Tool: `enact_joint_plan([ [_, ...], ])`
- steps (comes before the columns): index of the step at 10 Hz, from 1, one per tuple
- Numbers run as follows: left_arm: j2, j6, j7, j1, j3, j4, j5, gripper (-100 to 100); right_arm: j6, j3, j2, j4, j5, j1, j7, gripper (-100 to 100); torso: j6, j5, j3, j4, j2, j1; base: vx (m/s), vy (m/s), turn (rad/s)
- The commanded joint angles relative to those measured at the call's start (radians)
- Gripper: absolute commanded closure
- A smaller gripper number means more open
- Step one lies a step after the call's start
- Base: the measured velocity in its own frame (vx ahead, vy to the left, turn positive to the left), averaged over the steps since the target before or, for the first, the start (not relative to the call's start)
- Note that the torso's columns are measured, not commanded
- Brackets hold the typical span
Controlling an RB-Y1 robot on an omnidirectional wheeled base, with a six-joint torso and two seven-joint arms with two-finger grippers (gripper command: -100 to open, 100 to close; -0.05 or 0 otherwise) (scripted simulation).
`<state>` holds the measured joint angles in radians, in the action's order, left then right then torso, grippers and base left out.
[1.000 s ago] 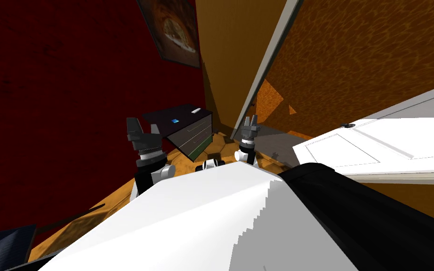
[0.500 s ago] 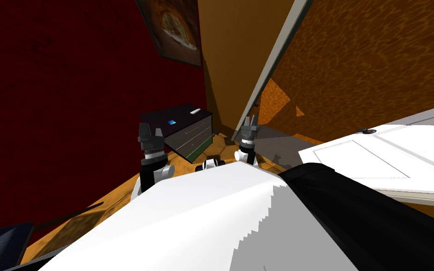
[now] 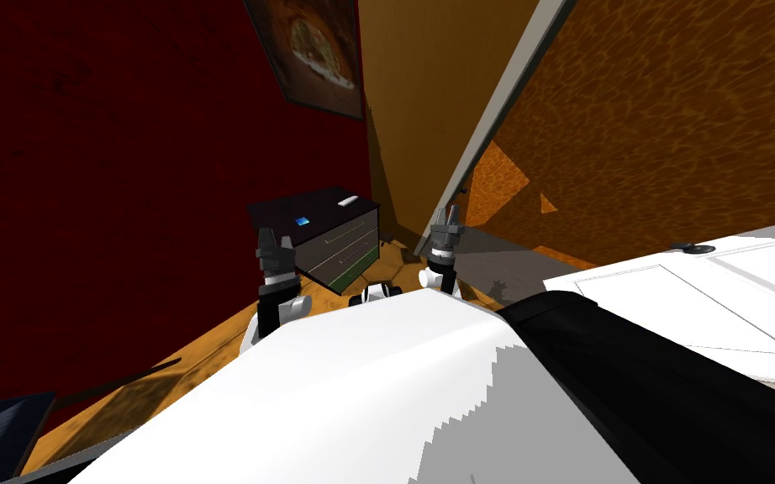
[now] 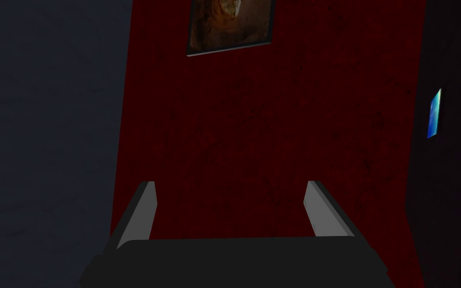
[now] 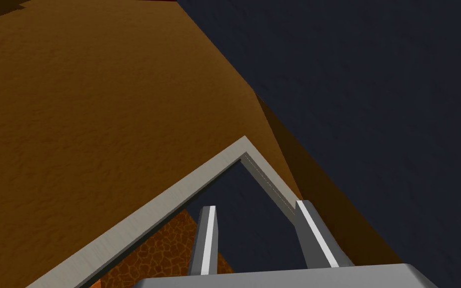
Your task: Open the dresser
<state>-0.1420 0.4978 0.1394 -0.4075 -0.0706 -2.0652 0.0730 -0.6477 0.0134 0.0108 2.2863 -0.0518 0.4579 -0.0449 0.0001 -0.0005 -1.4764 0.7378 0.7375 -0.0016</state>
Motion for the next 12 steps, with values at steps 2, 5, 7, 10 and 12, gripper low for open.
enact_joint_plan([
  [2, 0.001, 0.020, -0.002, 0.013, -0.024, 0.085, 0.006, -100, 0.000, 0.000, 0.000, 0.000, 0.000, 0.000, 0.000, 0, 0.000, 0.001, 0.001, 0.000, 0.001, 0.002, 0.088, -0.095, 0.086],
  [5, -0.007, 0.036, -0.005, 0.024, -0.043, 0.151, 0.012, -100, 0.000, 0.000, 0.000, 0.000, 0.000, 0.000, 0.000, 0, 0.000, 0.001, 0.001, 0.000, 0.002, 0.002, 0.063, -0.080, 0.068],
  [7, -0.012, 0.046, -0.007, 0.031, -0.056, 0.194, 0.016, -100, 0.000, 0.000, 0.000, 0.000, 0.000, 0.000, 0.000, 0, 0.000, 0.000, 0.000, 0.000, 0.000, 0.000, 0.075, -0.101, 0.065],
  [10, -0.016, 0.062, -0.010, 0.042, -0.075, 0.260, 0.022, -100, 0.000, 0.000, 0.000, 0.000, 0.000, 0.000, 0.000, 0, 0.000, 0.001, 0.000, 0.000, 0.000, 0.003, 0.072, -0.073, 0.074],
  [12, -0.015, 0.074, -0.012, 0.051, -0.090, 0.309, 0.026, -100, 0.000, 0.000, 0.000, 0.000, 0.000, 0.000, 0.000, 0, 0.001, 0.001, 0.000, -0.001, -0.001, 0.002, 0.063, -0.099, 0.074],
])
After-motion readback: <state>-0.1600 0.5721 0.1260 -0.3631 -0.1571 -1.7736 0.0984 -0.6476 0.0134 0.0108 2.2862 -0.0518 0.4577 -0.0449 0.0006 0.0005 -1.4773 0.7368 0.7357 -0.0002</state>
